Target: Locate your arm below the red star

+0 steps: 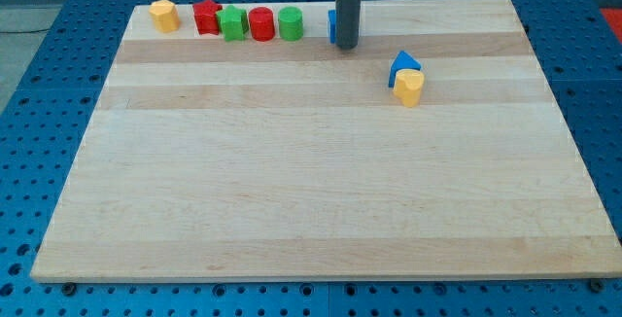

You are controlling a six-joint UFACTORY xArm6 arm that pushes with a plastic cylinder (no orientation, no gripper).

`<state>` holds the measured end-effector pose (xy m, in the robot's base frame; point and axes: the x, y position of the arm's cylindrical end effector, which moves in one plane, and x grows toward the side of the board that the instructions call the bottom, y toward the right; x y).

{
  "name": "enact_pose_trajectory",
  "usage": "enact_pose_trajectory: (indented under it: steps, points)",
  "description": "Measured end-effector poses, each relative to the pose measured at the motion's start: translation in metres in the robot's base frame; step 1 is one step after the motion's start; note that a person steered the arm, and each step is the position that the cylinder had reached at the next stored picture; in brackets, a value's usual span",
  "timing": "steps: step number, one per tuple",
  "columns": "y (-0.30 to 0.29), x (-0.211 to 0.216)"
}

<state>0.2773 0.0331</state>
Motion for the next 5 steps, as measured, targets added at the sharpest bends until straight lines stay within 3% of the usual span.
enact_pose_trajectory:
  steps: [2,5]
  points:
    - [0.008,-0.033]
    - [0.046,-0.027]
